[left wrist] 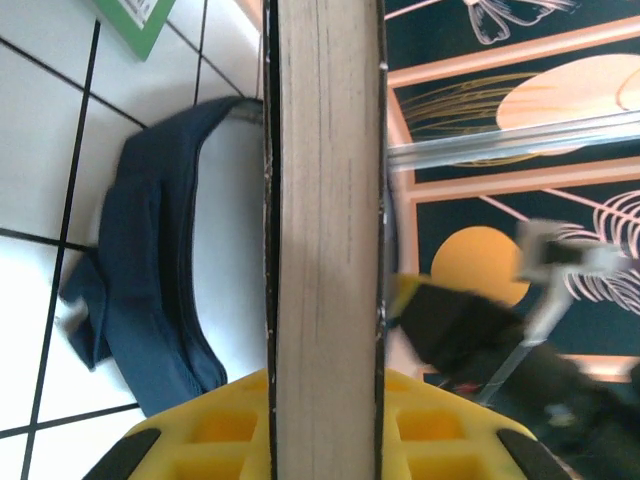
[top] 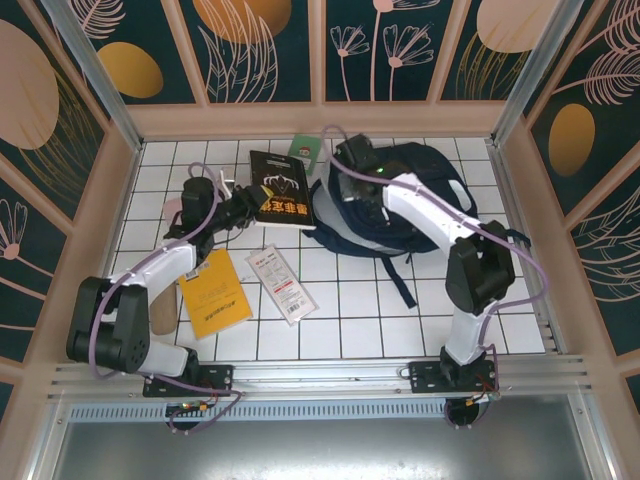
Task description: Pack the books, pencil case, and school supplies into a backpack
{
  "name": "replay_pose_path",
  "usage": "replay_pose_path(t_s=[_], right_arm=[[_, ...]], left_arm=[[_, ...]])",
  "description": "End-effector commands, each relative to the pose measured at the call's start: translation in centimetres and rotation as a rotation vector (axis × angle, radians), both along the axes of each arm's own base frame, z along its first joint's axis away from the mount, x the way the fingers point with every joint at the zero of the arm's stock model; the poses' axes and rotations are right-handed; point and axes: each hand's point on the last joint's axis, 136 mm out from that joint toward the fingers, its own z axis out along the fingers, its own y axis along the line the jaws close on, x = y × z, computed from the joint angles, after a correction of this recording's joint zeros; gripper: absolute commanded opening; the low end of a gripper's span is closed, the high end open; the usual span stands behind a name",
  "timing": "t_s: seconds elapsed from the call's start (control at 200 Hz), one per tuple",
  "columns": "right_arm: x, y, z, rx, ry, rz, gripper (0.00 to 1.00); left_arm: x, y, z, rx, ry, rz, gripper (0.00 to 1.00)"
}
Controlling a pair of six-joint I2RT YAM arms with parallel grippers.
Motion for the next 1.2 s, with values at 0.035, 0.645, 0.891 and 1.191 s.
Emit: replay_pose_path(t_s=[0.035,0.645,0.891,1.191], right_arm=[[0.2,0.1,10.1,0.217,-0.136,0.009,0.0],[-0.4,-0.5,16.8,0.542,-0.138,0.036,0.0],[-0.5,-0.2,17.5,0.567,-0.129,0.043,0.0],[-0.8,-0.7,17.7,0.57,-0.133,0.032,0.0]], left_arm=[[1.5,-1.8,1.6,-0.03,-0.108,0.017,0.0],[4.6,-19.7,-0.2,-0.161,-0.099,-0.14,0.0],[7.4,-24.9,-4.1,-0.096,-0.048,-0.142,0.0],[7.1,-29.1,-7.5,0.093,0.002,-0.167,0.08]])
